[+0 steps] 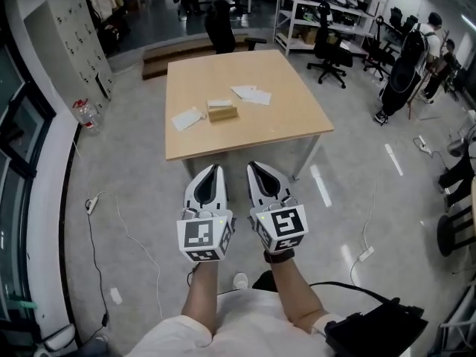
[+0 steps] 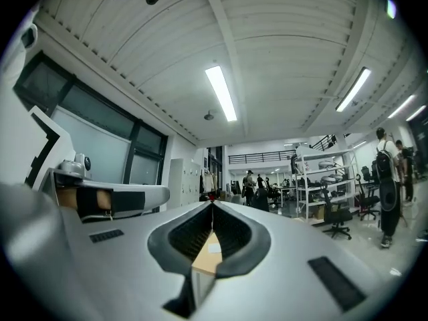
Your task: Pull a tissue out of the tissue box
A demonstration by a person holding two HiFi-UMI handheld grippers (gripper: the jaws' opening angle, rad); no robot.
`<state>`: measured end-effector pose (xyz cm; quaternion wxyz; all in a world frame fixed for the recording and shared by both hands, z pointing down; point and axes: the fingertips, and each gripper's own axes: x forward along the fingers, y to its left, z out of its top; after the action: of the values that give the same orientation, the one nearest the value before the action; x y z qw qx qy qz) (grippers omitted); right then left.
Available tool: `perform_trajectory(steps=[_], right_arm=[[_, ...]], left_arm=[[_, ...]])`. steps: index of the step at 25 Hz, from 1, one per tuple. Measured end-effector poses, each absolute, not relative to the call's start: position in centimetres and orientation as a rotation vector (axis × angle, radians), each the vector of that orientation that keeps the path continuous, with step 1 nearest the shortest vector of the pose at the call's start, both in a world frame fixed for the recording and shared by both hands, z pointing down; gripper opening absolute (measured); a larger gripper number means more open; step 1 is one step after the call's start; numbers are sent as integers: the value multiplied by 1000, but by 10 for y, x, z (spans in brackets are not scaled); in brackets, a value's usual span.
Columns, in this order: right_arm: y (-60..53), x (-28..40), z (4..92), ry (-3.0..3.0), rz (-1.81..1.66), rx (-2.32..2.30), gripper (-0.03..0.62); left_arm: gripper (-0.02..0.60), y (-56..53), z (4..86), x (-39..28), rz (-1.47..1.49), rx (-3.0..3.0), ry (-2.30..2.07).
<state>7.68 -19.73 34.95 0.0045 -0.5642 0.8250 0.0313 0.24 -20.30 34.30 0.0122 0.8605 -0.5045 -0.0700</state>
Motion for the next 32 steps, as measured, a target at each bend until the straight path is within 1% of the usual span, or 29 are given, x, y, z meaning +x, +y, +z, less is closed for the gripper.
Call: perform_trajectory(steps=[10,15,19,26,29,32], right_arm=[[-290,99,365,2591,50,-1774,5],[-360,109,344,2607,69,-1698,5],[-416,132,321,2607,136,-1668,5],[-495,167,316,2632,134,-1600,5],[-519,188,330,2646,102,-1617,5],[-550,193,351,2657,17,-1612,5]], left_arm=[[2,-296,363,25,-162,2662,-1553],[2,-362,342,37,-158,2659,-1618],[2,-415,328,58,-177,2653,-1666],[2,-493,321,88,-181,2627,-1732],[2,-511,336,96,-131,2594,-1782],[2,-537,351,95,-48,2580,-1814]])
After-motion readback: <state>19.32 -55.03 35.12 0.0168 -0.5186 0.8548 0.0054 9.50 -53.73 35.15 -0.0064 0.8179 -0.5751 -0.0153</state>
